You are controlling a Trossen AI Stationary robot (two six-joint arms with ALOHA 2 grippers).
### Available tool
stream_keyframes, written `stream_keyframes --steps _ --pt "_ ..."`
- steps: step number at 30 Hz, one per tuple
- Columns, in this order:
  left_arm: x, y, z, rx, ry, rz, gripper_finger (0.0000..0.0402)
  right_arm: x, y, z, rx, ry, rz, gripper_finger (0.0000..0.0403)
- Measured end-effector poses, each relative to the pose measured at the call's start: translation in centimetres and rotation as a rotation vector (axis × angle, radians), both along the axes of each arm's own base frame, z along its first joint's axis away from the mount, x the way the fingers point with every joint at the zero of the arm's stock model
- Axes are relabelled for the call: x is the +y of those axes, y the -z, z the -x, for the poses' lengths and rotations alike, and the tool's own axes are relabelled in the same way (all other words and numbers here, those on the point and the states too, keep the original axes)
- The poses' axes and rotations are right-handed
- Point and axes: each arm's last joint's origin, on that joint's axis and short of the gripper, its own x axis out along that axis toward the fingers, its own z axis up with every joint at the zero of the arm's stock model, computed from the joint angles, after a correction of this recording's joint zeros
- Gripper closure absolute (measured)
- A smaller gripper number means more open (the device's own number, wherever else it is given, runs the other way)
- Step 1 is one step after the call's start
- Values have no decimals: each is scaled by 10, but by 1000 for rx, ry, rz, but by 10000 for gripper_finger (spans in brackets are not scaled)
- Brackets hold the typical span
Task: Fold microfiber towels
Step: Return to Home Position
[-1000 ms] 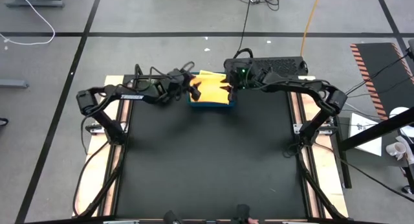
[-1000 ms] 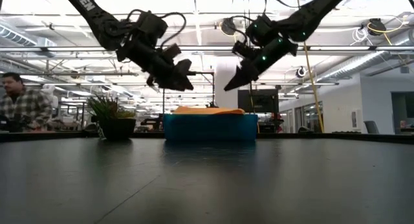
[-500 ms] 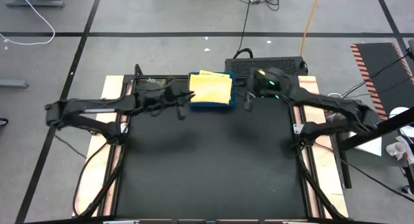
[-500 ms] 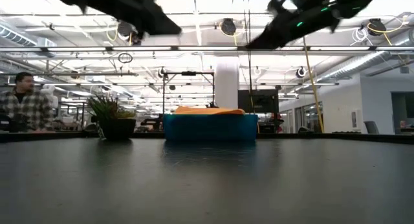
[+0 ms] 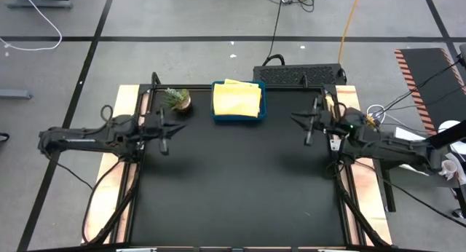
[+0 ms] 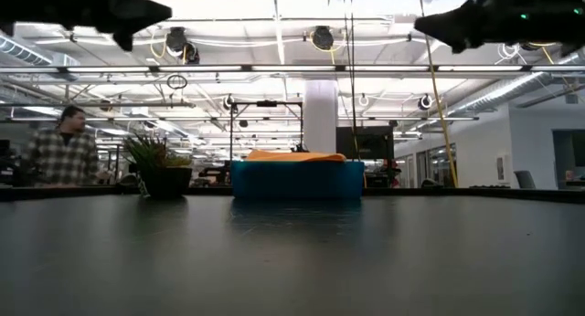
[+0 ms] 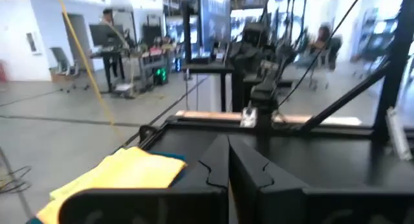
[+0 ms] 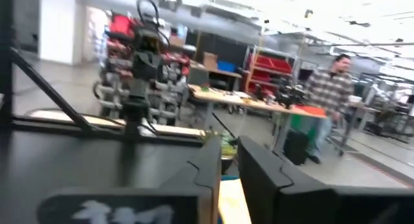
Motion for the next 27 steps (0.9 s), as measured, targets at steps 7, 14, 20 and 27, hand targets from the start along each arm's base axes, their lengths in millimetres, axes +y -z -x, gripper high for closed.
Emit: stream_keyframes --steps 7,14,20,27 --pt "-8 28 27 -121 93 66 383 14 31 16 -81 -126 -11 394" --pt "-12 68 30 -171 134 77 397 21 50 22 -154 -179 -51 401" --pt "-14 82 29 -80 144 120 386 22 55 21 -118 -192 -51 402" --pt "-17 89 29 3 197 39 395 22 64 19 -24 -183 -30 403"
